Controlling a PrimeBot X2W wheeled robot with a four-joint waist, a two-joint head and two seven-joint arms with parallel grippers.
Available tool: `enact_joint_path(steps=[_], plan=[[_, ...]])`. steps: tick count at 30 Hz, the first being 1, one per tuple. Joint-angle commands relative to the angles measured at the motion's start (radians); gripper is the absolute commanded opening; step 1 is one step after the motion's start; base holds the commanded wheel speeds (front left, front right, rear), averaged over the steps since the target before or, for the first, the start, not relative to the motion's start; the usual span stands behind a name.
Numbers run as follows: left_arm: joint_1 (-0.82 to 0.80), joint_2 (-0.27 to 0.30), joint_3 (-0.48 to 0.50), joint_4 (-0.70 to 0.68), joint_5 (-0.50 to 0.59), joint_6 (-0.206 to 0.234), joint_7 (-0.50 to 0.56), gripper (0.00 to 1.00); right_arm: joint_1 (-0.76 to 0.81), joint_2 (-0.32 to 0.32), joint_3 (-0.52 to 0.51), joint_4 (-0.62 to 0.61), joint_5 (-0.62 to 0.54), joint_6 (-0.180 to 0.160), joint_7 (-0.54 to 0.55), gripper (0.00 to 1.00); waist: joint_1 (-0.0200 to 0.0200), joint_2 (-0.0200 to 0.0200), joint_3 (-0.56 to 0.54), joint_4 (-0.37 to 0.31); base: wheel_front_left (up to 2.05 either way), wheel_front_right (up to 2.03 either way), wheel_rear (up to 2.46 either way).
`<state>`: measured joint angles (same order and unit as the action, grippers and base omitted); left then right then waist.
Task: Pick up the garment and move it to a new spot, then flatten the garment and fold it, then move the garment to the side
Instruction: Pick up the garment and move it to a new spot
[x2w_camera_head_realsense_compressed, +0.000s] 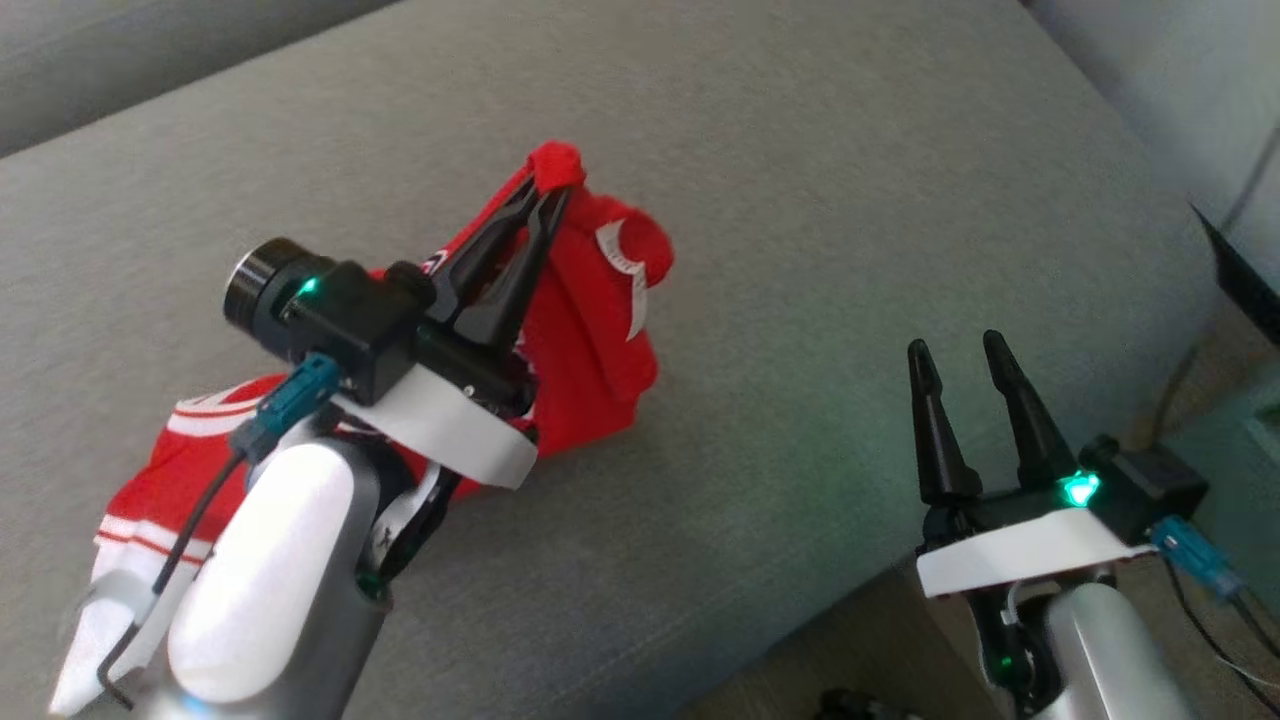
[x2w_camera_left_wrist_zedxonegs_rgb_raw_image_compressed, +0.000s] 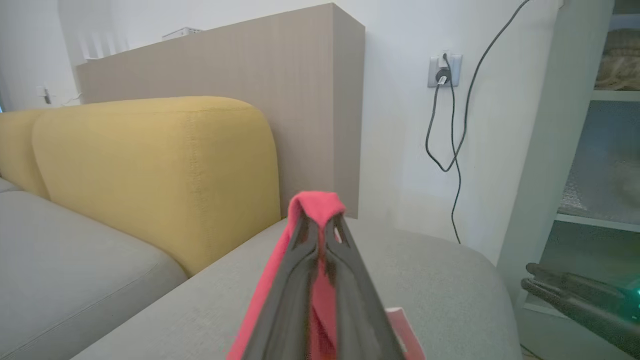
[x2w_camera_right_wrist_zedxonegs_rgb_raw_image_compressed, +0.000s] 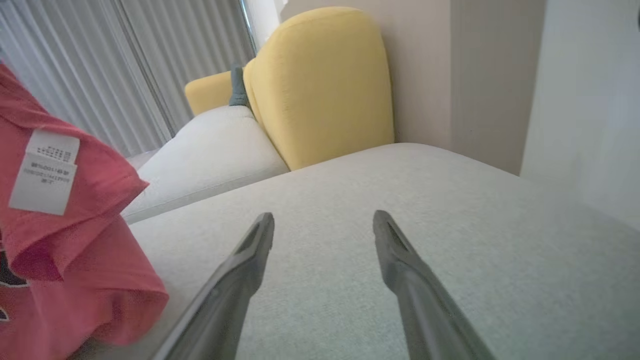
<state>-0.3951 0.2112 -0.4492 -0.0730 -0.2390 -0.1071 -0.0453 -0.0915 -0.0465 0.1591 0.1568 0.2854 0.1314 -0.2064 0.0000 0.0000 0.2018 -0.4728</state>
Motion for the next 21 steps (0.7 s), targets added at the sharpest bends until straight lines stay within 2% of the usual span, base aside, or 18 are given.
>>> enact_joint_path(steps=[1, 6, 13, 14, 15, 16, 21], plan=[[-0.056, 0.006, 0.025, -0.04, 0.008, -0.004, 0.004, 0.0, -0.021, -0.004, 0.022, -0.023, 0.011, -0.001, -0.017, 1.0, 0.0, 0.0, 0.042, -0.052, 0.0, 0.0, 0.0], [-0.029, 0.012, 0.008, 0.001, -0.006, -0.005, 0.023, 0.0, -0.028, -0.004, 0.021, -0.016, 0.022, -0.001, -0.033, 1.0, 0.0, 0.0, 0.071, -0.056, 0.0, 0.0, 0.0], [0.033, 0.026, -0.038, 0.1, -0.03, -0.011, 0.022, 0.0, -0.043, -0.004, 0.014, -0.01, 0.019, -0.001, -0.044, 1.0, 0.0, 0.0, 0.086, -0.008, 0.0, 0.0, 0.0], [0.039, 0.025, -0.042, 0.111, -0.033, -0.012, 0.017, 0.16, -0.046, -0.004, 0.013, -0.009, 0.017, -0.001, -0.044, 1.0, 0.0, 0.0, 0.085, 0.002, 0.0, 0.0, 0.0], [0.044, 0.024, -0.045, 0.121, -0.037, -0.012, 0.011, 0.49, -0.048, -0.004, 0.012, -0.007, 0.014, -0.001, -0.045, 1.0, 0.0, 0.0, 0.082, 0.014, 0.0, 0.0, 0.0], [0.049, 0.024, -0.048, 0.129, -0.038, -0.012, 0.002, 1.0, -0.05, -0.004, 0.011, -0.006, 0.01, -0.001, -0.045, 1.0, 0.0, 0.0, 0.077, 0.025, 0.0, 0.0, 0.0], [0.074, 0.016, -0.062, 0.144, -0.043, -0.01, -0.039, 1.0, -0.049, -0.004, -0.002, -0.003, -0.009, -0.001, -0.041, 1.0, 0.0, 0.0, 0.05, 0.077, 0.0, 0.0, 0.0]])
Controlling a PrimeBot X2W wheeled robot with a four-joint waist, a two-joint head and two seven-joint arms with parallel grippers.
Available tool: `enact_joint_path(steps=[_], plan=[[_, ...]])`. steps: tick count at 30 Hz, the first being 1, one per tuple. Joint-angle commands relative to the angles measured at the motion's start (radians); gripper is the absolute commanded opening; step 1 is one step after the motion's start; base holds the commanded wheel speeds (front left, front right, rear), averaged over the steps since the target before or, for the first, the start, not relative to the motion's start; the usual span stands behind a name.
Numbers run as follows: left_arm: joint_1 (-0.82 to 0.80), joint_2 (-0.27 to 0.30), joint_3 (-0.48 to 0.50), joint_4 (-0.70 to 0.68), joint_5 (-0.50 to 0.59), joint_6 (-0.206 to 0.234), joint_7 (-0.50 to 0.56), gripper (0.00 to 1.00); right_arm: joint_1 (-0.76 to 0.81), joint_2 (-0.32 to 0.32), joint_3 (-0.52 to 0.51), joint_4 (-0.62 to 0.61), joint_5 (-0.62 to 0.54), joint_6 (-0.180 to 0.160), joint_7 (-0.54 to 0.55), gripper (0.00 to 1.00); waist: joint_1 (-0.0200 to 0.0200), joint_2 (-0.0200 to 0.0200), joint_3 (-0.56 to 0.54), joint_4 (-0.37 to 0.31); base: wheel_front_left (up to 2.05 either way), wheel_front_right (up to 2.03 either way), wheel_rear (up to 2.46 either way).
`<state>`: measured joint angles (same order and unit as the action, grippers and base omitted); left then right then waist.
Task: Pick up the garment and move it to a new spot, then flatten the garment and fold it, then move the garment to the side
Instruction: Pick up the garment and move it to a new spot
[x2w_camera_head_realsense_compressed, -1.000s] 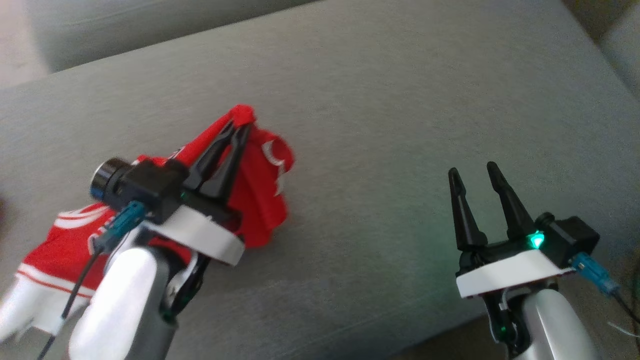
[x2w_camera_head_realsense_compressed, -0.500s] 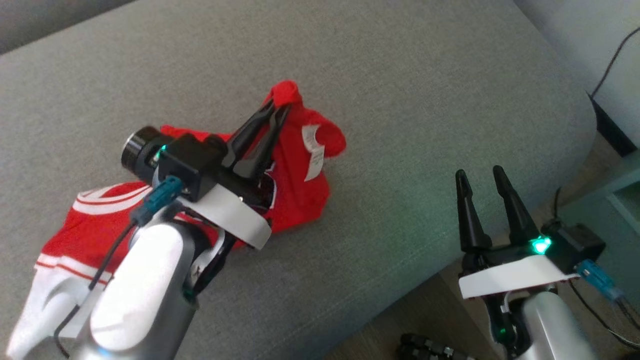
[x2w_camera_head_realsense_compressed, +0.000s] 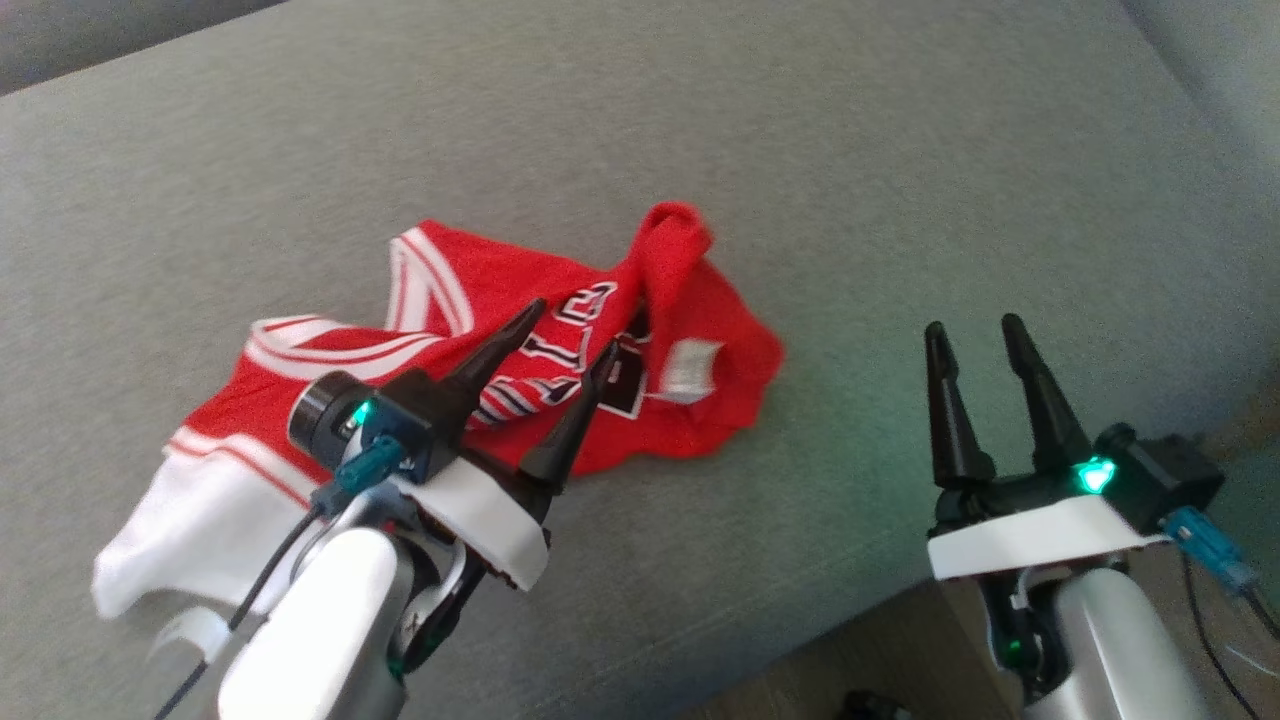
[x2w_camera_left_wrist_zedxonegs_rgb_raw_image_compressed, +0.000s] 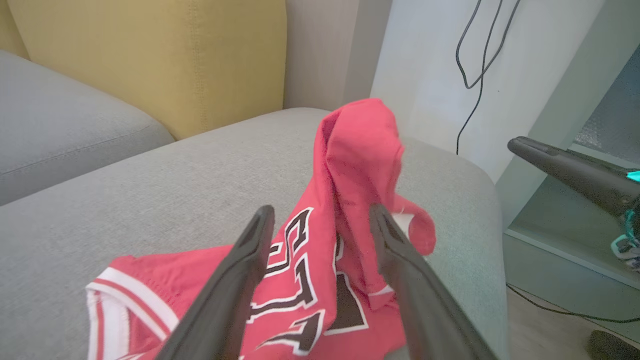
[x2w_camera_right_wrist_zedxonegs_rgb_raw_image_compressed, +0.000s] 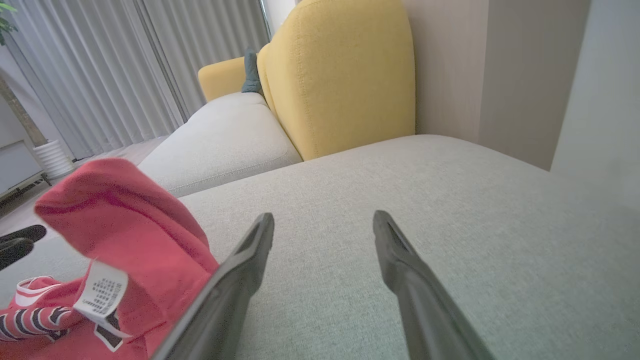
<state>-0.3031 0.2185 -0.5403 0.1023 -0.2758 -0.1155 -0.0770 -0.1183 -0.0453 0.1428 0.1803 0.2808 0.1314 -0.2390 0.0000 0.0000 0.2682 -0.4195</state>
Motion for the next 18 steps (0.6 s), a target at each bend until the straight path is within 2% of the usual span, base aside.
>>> enact_joint_path(steps=[1, 2, 11, 18], plan=[[-0.013, 0.007, 0.029, -0.031, -0.008, 0.001, -0.017, 1.0, -0.022, -0.005, 0.009, -0.029, -0.009, -0.001, -0.006, 1.0, 0.0, 0.0, -0.021, 0.04, 0.0, 0.0, 0.0], [-0.006, 0.003, 0.031, -0.034, -0.008, 0.009, -0.036, 1.0, -0.02, -0.005, -0.003, -0.033, -0.021, -0.001, 0.001, 1.0, 0.0, 0.0, -0.029, 0.075, 0.0, 0.0, 0.0], [0.022, 0.017, 0.115, -0.021, -0.029, 0.082, -0.117, 1.0, -0.019, -0.005, -0.046, -0.079, -0.081, -0.001, 0.057, 1.0, 0.0, 0.0, -0.062, 0.23, 0.0, 0.0, 0.0], [0.057, 0.039, 0.219, 0.014, -0.065, 0.142, -0.161, 1.0, -0.011, -0.005, -0.068, -0.114, -0.117, -0.001, 0.101, 1.0, 0.0, 0.0, -0.088, 0.323, 0.0, 0.0, 0.0]])
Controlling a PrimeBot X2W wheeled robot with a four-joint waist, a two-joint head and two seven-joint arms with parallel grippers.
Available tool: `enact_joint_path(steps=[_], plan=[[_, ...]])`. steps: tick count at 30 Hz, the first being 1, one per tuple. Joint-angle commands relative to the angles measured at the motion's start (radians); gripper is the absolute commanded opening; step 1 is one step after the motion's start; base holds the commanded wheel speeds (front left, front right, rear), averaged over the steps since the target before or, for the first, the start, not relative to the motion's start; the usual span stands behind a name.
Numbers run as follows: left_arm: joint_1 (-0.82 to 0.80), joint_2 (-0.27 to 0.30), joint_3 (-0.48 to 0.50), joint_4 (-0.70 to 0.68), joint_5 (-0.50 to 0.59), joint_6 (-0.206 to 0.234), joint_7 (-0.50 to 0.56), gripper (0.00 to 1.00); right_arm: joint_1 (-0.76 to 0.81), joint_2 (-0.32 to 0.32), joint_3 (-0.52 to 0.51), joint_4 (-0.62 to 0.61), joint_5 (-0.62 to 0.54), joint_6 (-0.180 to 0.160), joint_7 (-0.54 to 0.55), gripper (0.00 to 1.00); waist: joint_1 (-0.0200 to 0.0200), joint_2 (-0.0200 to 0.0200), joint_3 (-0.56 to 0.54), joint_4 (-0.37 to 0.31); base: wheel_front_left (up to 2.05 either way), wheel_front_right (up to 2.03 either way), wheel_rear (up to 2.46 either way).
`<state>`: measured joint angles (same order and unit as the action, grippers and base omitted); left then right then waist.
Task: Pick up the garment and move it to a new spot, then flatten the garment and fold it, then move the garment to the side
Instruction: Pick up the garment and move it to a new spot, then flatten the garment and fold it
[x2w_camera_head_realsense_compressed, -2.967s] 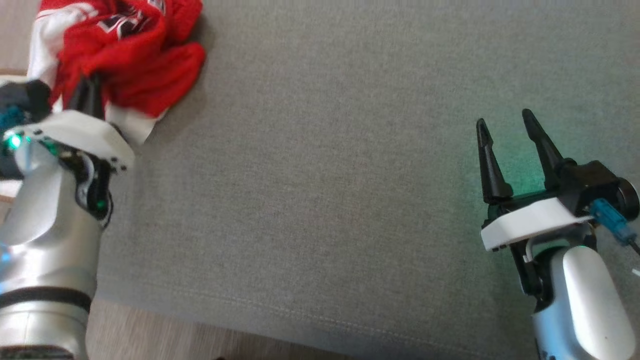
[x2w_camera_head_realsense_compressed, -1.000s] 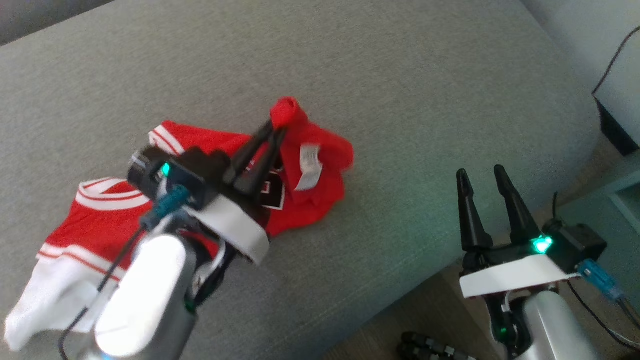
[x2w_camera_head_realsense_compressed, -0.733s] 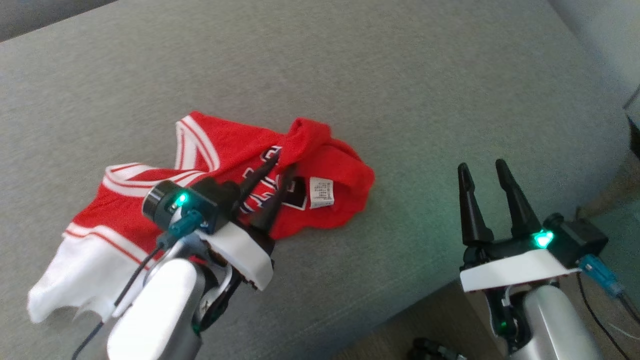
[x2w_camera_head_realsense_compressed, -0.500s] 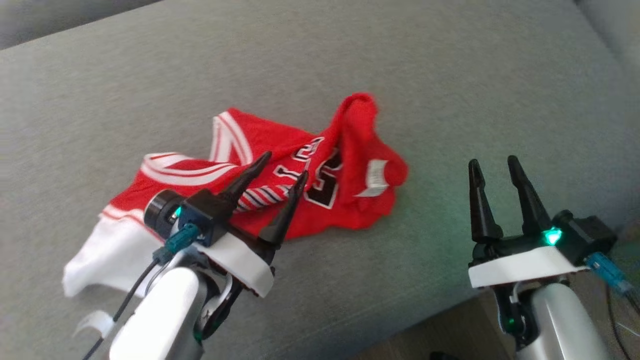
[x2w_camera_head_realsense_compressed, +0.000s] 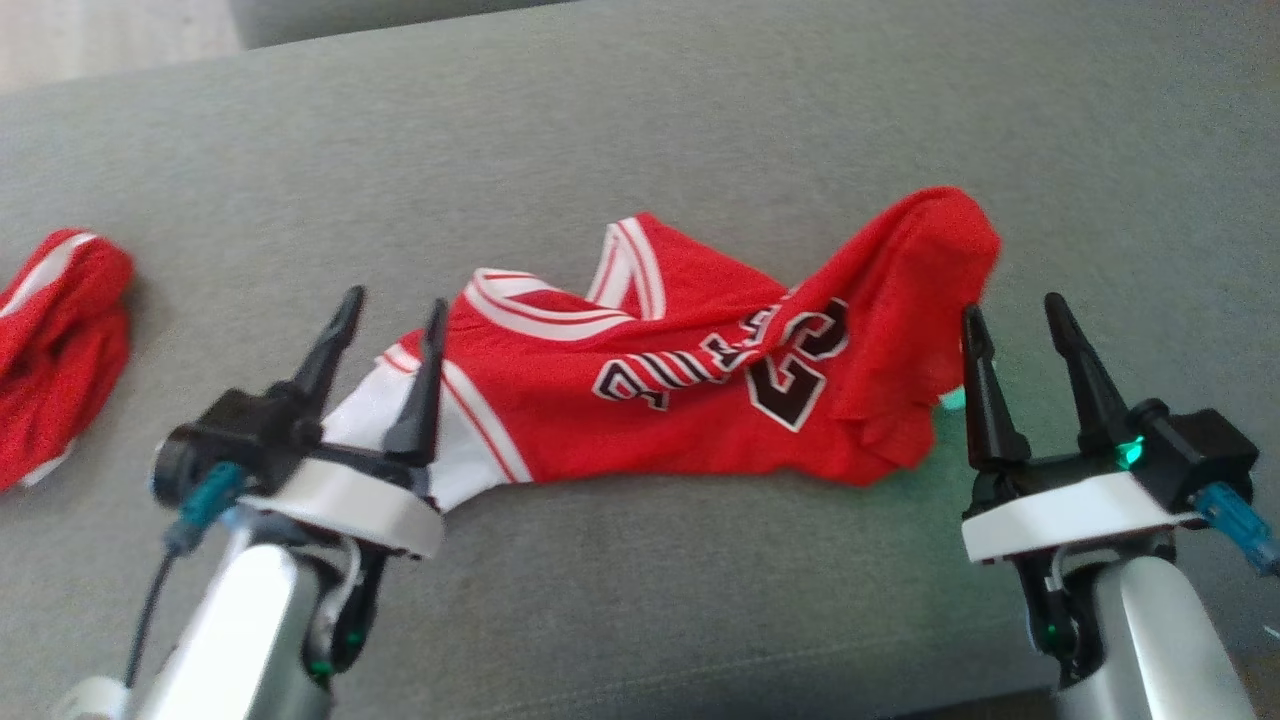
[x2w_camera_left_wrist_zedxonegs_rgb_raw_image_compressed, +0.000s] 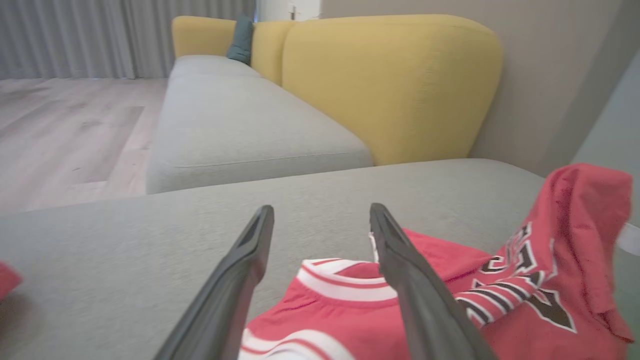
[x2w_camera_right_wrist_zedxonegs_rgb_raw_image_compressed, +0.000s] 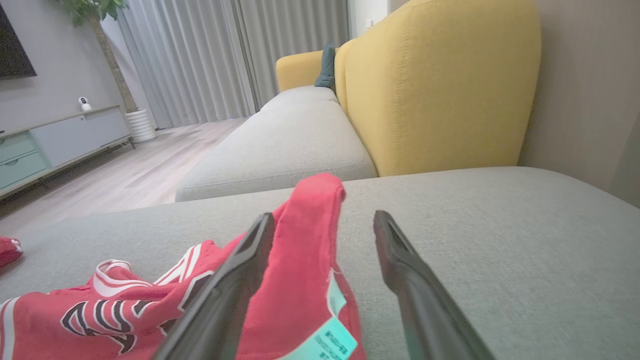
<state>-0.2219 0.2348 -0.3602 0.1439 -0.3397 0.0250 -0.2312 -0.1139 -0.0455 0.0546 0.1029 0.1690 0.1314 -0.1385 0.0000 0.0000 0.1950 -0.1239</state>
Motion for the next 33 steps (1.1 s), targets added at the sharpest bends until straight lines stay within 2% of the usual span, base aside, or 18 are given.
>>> enact_joint_path(steps=[1, 10, 18, 33], plan=[[-0.019, 0.027, 0.054, -0.022, -0.007, 0.007, -0.01, 1.0, -0.014, -0.005, 0.017, -0.041, -0.009, -0.001, 0.005, 1.0, 0.0, 0.0, -0.019, 0.039, 0.0, 0.0, 0.0], [0.056, 0.063, 0.162, 0.003, -0.027, 0.042, -0.028, 1.0, 0.005, -0.005, 0.009, -0.059, -0.026, -0.001, 0.043, 1.0, 0.0, 0.0, -0.068, 0.098, 0.0, 0.0, 0.0], [0.111, 0.063, 0.146, -0.01, 0.0, 0.038, -0.03, 1.0, 0.042, -0.005, 0.011, -0.064, -0.026, -0.001, 0.064, 1.0, 0.0, 0.0, -0.12, 0.102, 0.0, 0.0, 0.0], [0.148, 0.058, 0.118, 0.0, 0.017, 0.056, -0.029, 1.0, 0.104, -0.005, 0.003, -0.097, -0.044, -0.001, 0.1, 1.0, 0.0, 0.0, -0.17, 0.091, 0.0, 0.0, 0.0]])
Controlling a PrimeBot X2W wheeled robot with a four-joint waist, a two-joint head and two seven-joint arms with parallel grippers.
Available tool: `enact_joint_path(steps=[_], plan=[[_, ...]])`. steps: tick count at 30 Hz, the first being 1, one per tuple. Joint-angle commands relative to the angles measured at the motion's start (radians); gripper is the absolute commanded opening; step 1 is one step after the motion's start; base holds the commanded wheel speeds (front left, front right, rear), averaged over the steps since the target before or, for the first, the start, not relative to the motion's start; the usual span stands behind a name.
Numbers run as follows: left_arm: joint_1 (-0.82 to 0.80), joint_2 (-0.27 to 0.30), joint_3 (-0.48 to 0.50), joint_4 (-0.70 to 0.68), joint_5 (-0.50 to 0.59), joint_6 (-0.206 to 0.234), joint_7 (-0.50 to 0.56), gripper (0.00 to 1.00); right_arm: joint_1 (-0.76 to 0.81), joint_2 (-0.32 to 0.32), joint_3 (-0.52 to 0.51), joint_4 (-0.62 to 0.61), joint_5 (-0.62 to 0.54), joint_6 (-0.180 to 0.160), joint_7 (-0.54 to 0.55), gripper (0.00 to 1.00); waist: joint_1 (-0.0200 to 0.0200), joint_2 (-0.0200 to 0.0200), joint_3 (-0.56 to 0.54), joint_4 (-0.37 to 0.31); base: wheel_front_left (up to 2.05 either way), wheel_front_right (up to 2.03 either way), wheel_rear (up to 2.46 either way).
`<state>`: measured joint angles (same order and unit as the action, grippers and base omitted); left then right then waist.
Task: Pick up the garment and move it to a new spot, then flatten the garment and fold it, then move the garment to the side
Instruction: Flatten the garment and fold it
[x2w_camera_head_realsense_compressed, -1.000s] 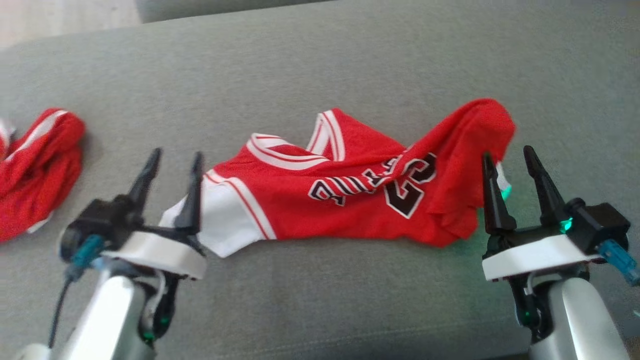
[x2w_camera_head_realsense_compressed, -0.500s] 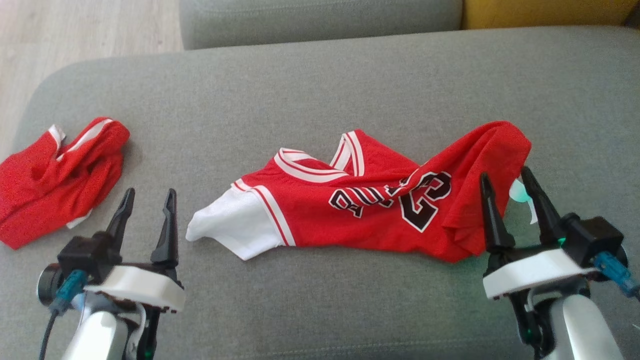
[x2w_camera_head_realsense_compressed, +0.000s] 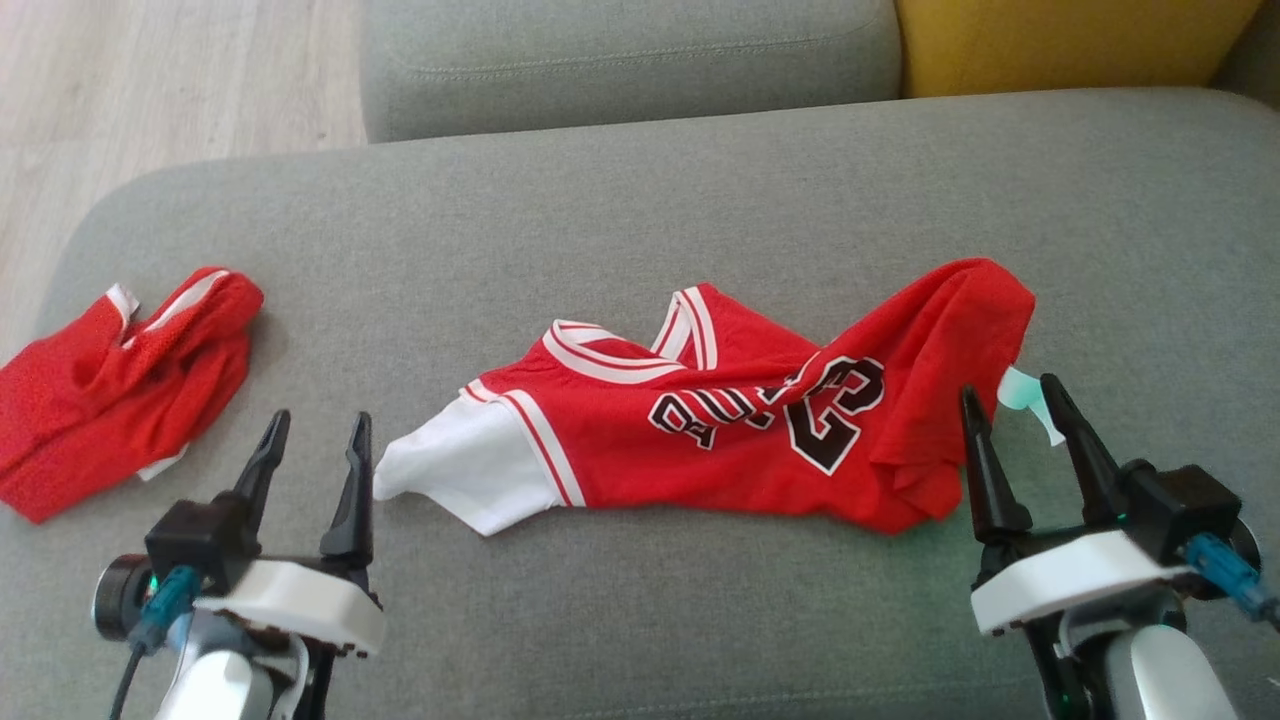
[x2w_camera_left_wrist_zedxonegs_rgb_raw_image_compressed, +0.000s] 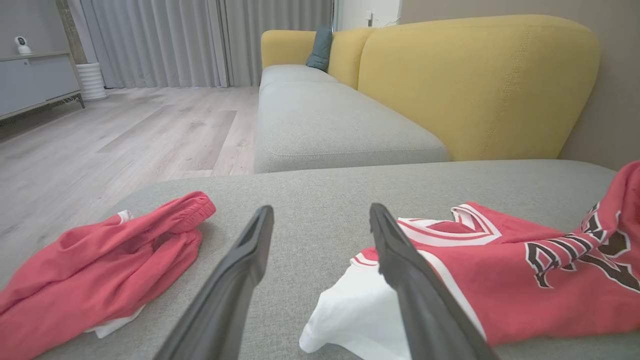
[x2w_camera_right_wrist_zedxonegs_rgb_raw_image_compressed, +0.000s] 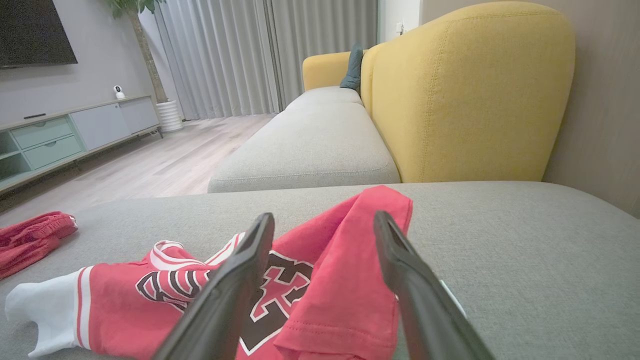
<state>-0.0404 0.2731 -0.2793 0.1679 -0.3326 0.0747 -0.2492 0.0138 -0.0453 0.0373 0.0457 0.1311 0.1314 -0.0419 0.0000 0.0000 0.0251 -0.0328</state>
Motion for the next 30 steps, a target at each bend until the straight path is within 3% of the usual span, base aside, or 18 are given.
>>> enact_joint_path(steps=[1, 30], plan=[[-0.033, 0.02, 0.036, -0.024, 0.011, 0.009, -0.01, 1.0, -0.022, -0.005, 0.02, -0.041, -0.006, -0.001, 0.005, 1.0, 0.0, 0.0, -0.001, 0.0, 0.0, 0.0, 0.0], [-0.054, 0.03, 0.022, -0.022, 0.004, 0.028, -0.008, 1.0, -0.028, -0.005, 0.023, -0.039, -0.002, -0.001, 0.011, 1.0, 0.0, 0.0, 0.021, 0.007, 0.0, 0.0, 0.0]])
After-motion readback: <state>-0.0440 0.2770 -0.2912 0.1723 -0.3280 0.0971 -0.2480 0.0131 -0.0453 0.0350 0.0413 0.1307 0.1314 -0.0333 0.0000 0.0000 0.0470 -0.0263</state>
